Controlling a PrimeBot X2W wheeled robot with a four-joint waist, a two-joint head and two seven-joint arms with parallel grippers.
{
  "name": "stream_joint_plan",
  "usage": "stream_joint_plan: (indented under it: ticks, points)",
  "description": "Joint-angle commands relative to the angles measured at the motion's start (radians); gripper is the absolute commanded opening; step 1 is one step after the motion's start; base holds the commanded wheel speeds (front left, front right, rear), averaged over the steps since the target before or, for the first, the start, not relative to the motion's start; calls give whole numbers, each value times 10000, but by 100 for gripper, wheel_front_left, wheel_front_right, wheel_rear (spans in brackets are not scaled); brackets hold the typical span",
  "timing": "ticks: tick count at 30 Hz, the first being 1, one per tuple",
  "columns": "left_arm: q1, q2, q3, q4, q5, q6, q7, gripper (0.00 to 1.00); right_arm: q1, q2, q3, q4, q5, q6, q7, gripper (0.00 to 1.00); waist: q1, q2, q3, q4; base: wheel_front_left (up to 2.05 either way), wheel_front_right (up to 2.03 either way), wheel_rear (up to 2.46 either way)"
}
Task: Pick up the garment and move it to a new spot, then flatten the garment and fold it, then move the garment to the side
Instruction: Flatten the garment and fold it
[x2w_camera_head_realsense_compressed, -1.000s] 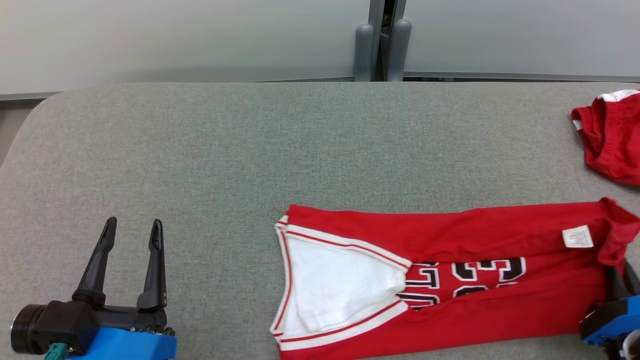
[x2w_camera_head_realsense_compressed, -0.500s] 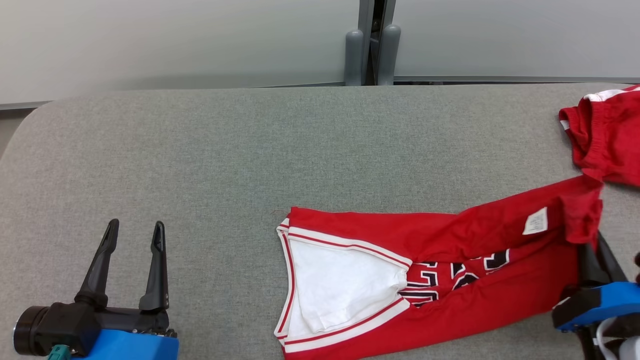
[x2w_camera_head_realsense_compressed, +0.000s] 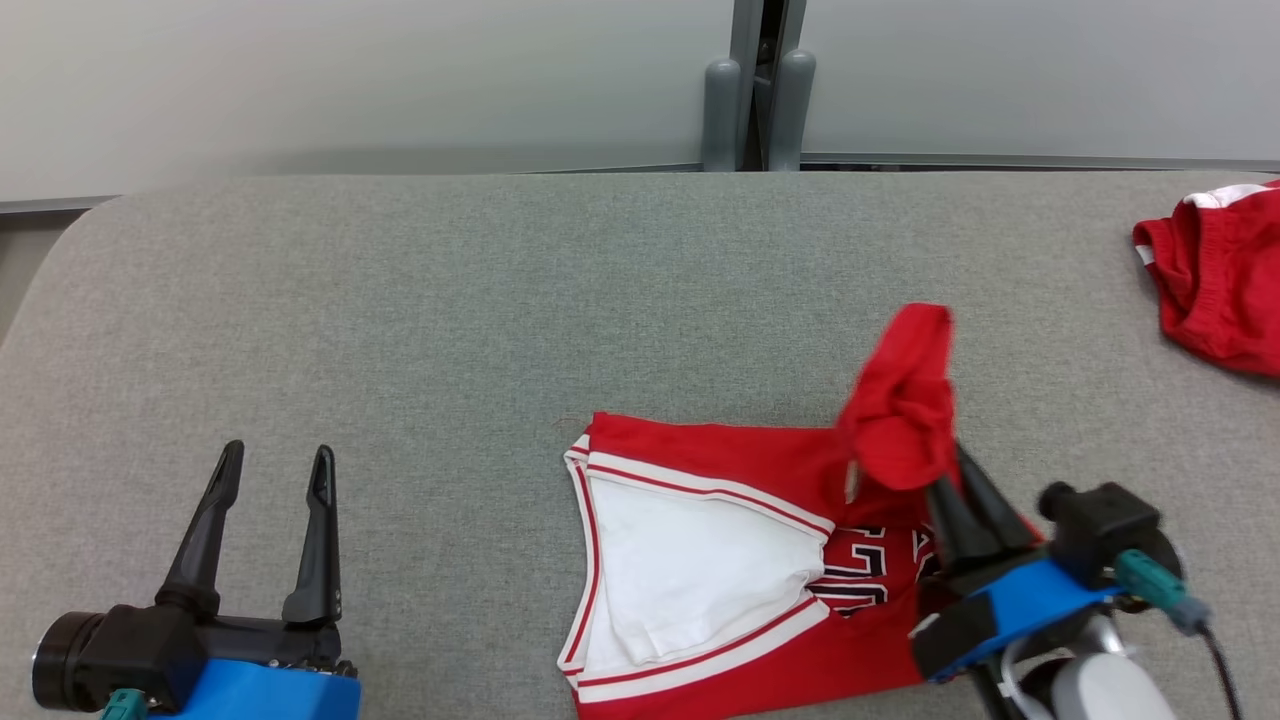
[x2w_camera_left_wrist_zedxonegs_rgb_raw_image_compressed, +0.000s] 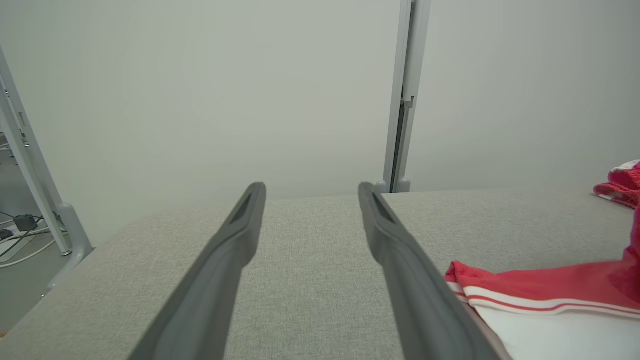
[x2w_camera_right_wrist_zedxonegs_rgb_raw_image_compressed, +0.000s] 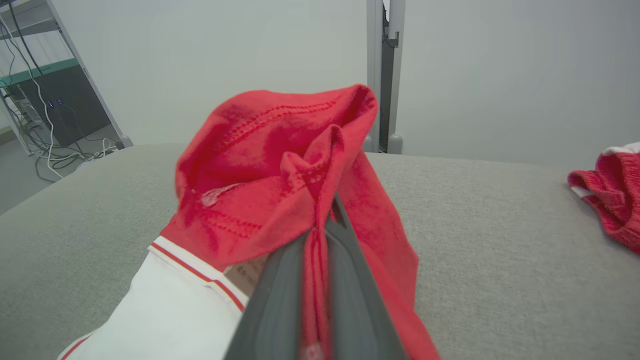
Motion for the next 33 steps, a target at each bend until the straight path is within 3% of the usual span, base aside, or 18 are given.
stream_joint_plan:
  ticks: [1, 9, 22, 23, 24, 25, 33]
  points:
    - [-82, -4, -26, 31, 58, -9, -40, 100, -175, 89, 289, 129, 91, -4, -8, 0, 0, 0, 2, 51, 0, 0, 0]
    - [-348, -30, -221, 156, 14, -50, -40, 100, -889, 500, 1792, 1164, -105, -4, -297, 0, 0, 0, 122, 524, 0, 0, 0]
    - [-627, -127, -451, 272, -70, -66, -40, 100, -1766, 664, 3051, 2976, 412, -4, -517, 2, 0, 0, 414, 1045, 0, 0, 0]
    - [-625, -132, -442, 283, -72, -66, -40, 100, -1766, 665, 3183, 3057, 509, -4, -571, 35, 0, 0, 416, 1052, 0, 0, 0]
    - [-615, -139, -430, 301, -73, -67, -40, 100, -1766, 663, 3284, 3117, 550, -4, -643, 86, 0, 0, 407, 1052, 0, 0, 0]
    - [-599, -144, -410, 310, -77, -66, -40, 100, -1771, 655, 3345, 3170, 602, -4, -688, 100, 0, 0, 392, 1042, 0, 0, 0]
    - [-341, -182, -312, 355, -41, -68, -40, 100, -1666, 656, 3480, 2666, 378, -4, -1225, 100, 0, 0, 74, 659, 0, 0, 0]
